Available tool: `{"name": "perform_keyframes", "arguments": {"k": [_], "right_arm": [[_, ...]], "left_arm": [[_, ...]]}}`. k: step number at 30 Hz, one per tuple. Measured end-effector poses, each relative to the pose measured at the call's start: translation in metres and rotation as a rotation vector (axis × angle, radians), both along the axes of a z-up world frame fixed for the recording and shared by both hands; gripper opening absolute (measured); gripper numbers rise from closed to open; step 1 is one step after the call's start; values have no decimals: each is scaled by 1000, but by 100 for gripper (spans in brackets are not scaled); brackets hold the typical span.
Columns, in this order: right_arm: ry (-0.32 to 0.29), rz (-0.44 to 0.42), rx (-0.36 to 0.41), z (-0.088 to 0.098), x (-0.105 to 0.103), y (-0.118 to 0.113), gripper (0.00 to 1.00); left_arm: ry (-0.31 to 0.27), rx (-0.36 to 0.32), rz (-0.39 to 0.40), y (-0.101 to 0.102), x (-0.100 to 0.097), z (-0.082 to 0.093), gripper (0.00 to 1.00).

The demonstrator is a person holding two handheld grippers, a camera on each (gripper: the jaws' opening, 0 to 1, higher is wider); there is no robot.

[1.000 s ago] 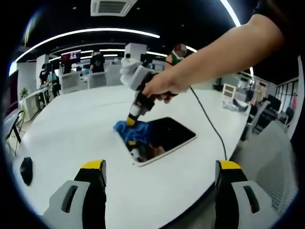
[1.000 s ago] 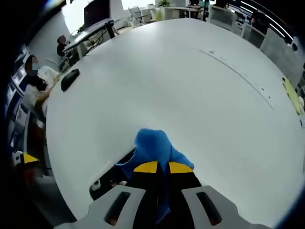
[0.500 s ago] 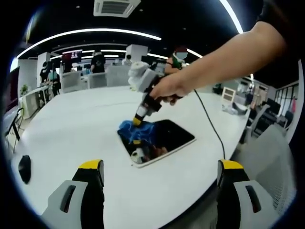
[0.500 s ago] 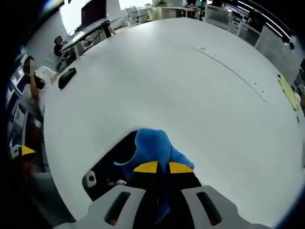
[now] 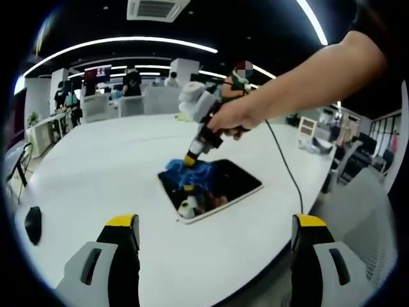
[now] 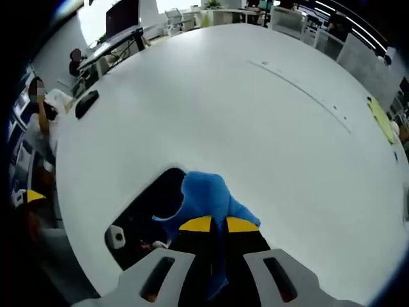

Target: Wipe the mirror surface with the cleaning cloth until all visible marks leave the cleaned area.

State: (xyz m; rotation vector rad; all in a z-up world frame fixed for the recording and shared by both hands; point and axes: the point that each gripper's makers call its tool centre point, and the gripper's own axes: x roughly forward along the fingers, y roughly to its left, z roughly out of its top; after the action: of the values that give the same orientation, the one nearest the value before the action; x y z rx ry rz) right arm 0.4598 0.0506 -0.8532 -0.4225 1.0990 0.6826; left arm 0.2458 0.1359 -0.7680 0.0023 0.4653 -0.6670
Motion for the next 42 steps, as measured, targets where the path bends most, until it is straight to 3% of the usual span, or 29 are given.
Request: {"name": "perform_keyframes", "arguments": {"k": [8,42], "right_arm": [[-5,-9,4,0,-1,-2,1],[-33,4,7,0,-49,1,1]], "left_arm": [[-1,-4,6,1,1,0,100],[-10,7,-1,0,1,1,99]]}}
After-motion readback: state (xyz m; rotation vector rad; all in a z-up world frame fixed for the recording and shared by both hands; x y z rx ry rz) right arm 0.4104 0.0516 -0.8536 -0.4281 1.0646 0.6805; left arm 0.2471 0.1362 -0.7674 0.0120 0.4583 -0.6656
